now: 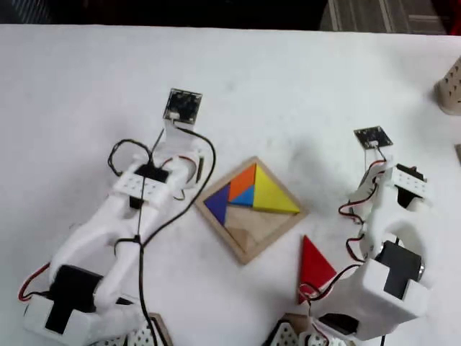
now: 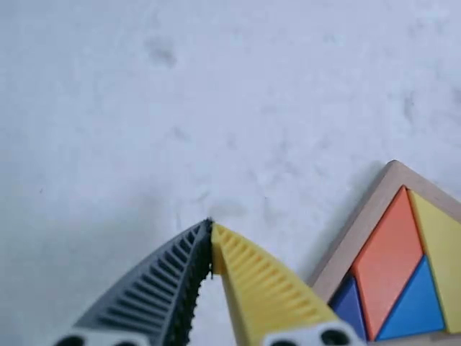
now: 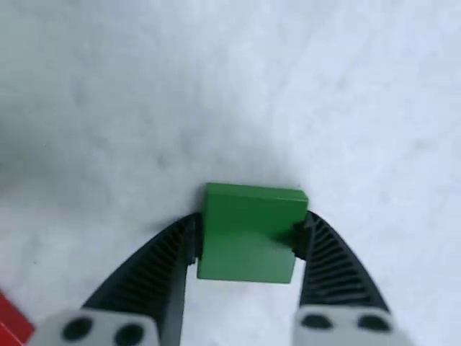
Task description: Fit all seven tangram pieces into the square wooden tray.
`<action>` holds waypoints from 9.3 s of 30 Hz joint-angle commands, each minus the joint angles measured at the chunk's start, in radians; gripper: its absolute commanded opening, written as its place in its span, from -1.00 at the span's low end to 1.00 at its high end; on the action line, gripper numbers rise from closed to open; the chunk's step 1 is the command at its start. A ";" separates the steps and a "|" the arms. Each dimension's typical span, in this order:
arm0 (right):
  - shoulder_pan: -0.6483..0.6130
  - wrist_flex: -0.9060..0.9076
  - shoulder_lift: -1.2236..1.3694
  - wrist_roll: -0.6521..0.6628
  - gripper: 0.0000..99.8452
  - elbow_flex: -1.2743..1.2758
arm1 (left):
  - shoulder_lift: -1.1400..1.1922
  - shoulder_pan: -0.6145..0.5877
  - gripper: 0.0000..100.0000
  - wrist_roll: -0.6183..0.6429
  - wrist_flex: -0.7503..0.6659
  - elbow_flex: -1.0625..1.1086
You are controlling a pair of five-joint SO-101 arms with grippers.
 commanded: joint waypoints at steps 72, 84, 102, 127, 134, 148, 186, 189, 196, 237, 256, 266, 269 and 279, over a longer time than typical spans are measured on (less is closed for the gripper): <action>-0.243 0.186 -0.357 -0.606 -0.96 0.112 | -0.007 0.541 -0.96 0.000 -0.023 -0.043; -0.254 0.186 -0.349 -0.606 -0.95 0.112 | 0.226 0.648 -0.96 0.000 -0.068 -0.137; -0.269 0.185 -0.340 -0.606 -0.95 0.112 | 0.156 0.536 -0.96 0.000 0.250 -0.180; -0.206 0.214 -0.351 -0.608 -0.96 0.112 | -0.142 0.412 -0.95 -0.008 0.304 -0.044; -0.139 0.295 -0.438 -0.502 -0.96 0.161 | -0.143 0.236 -0.95 -0.008 0.101 0.017; -0.157 0.631 -0.515 0.075 -0.73 0.247 | -0.039 0.091 -0.95 -0.008 -0.008 -0.032; -0.312 0.693 -0.691 0.862 -0.96 0.508 | 0.016 0.007 -0.96 -0.008 -0.014 -0.084; -0.380 0.653 -0.604 0.855 -0.96 0.519 | 0.012 -0.021 -0.96 -0.008 -0.015 -0.087; -0.398 0.568 -0.418 0.640 -0.96 0.420 | 0.018 -0.114 -0.96 0.000 -0.014 -0.140; 0.490 0.429 -0.027 -0.031 -0.97 -0.402 | -0.552 0.869 -0.96 -0.058 0.224 0.310; 0.707 0.734 0.503 -0.141 -0.97 -1.344 | 0.033 1.066 -0.96 0.041 0.143 -0.017; 0.707 0.828 0.690 -0.149 -0.97 -1.651 | 0.030 1.142 -0.95 0.041 0.141 -0.020; 0.707 0.828 0.685 -0.149 -0.97 -1.651 | 0.030 1.145 -0.95 0.041 0.147 -0.018; 0.736 0.828 0.677 -0.176 -0.97 -1.663 | 0.142 1.040 -0.96 0.041 0.137 -0.064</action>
